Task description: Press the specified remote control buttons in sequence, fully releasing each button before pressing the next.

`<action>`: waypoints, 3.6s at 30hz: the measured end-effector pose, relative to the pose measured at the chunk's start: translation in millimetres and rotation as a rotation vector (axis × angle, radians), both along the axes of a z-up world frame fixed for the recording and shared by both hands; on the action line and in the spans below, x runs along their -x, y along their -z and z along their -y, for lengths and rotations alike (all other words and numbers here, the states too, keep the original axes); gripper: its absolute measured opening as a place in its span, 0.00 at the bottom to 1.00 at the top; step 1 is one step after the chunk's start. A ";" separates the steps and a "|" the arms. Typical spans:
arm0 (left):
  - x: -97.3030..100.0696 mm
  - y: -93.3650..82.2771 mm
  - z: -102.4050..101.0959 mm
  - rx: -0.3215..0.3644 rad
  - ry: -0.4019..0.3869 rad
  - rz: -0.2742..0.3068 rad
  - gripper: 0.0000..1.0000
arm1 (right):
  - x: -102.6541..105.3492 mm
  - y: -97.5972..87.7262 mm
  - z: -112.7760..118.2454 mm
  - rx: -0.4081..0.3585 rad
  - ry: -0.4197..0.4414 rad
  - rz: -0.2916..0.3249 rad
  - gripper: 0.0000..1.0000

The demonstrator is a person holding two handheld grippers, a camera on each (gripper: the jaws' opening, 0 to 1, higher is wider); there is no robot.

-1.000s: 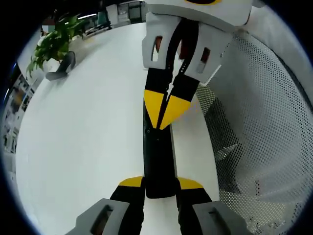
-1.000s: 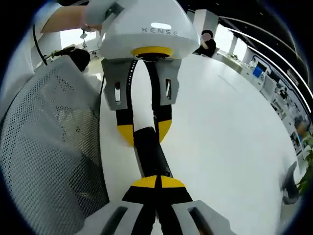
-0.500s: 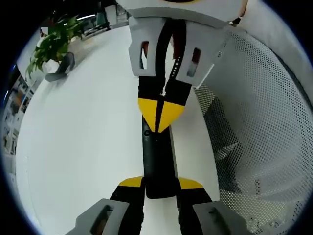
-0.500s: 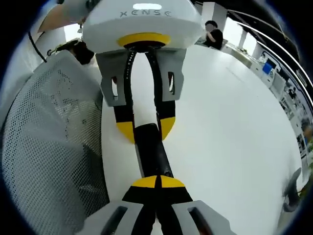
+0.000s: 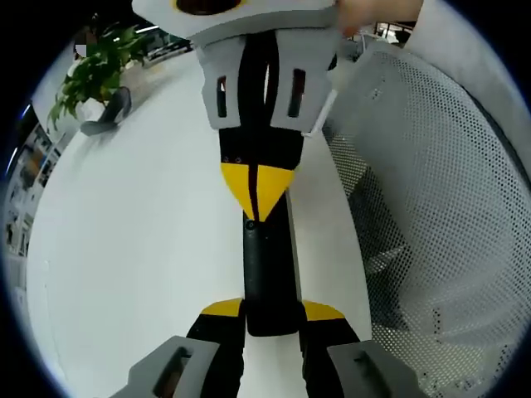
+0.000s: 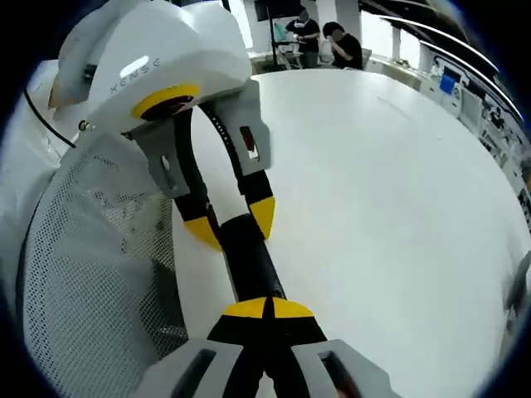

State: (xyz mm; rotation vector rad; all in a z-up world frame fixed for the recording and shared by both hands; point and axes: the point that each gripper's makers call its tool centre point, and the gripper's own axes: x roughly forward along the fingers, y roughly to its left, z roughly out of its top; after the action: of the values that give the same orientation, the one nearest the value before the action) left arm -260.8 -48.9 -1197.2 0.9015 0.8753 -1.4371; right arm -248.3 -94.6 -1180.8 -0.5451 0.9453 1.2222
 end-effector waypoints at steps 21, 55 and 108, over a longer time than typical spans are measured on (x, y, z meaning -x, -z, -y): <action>-0.5 -0.8 0.5 0.035 -0.030 -0.008 0.24 | -2.0 8.1 -5.6 0.156 -0.111 -0.125 0.00; -0.4 -2.3 0.6 0.097 -0.051 -0.008 0.24 | 13.6 3.0 -18.5 0.087 -0.227 0.161 0.00; -0.1 -0.9 1.2 0.029 -0.040 -0.007 0.24 | 12.5 1.4 -27.5 -0.006 -0.188 0.187 0.00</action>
State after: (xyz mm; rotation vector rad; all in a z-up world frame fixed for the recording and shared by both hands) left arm -260.7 -50.1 -1196.3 0.8533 0.8711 -1.4161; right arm -260.8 -67.0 -1182.2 -0.7430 0.7447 1.3159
